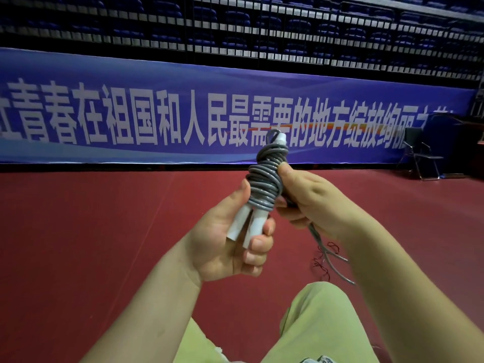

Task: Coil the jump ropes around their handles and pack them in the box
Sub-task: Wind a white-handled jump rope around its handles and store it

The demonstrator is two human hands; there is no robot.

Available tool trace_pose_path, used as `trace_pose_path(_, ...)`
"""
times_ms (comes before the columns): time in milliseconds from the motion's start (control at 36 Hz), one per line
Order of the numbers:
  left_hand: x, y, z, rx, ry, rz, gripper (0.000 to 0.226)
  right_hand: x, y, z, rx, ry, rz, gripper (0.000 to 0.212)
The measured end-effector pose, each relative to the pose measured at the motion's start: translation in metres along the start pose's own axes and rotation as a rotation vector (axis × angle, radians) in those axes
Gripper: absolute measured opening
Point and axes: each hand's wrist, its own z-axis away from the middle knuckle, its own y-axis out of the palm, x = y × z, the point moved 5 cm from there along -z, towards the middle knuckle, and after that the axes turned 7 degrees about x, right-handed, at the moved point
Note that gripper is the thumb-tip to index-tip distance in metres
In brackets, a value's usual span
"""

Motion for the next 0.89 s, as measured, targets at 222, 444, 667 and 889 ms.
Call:
trace_pose_path(222, -0.009, -0.006, 0.01, -0.294, 0.053, -0.236, 0.063, -0.002, -0.005, -0.008, -0.045, 0.017, 0.096, 0.044)
trace_pose_path(444, -0.021, -0.014, 0.014, -0.656, 0.083, -0.672, 0.055, -0.014, -0.006, -0.004, -0.11, 0.067, 0.026, 0.052)
trace_pose_path(667, -0.017, -0.029, 0.014, -0.907, 0.019, -1.065, 0.067, -0.039, -0.009, -0.008, -0.251, 0.301, 0.177, 0.062)
trace_pose_path(889, -0.015, -0.033, 0.017, -0.963, -0.005, -1.02, 0.074, -0.039, -0.012, -0.009, -0.316, 0.403, 0.335, 0.066)
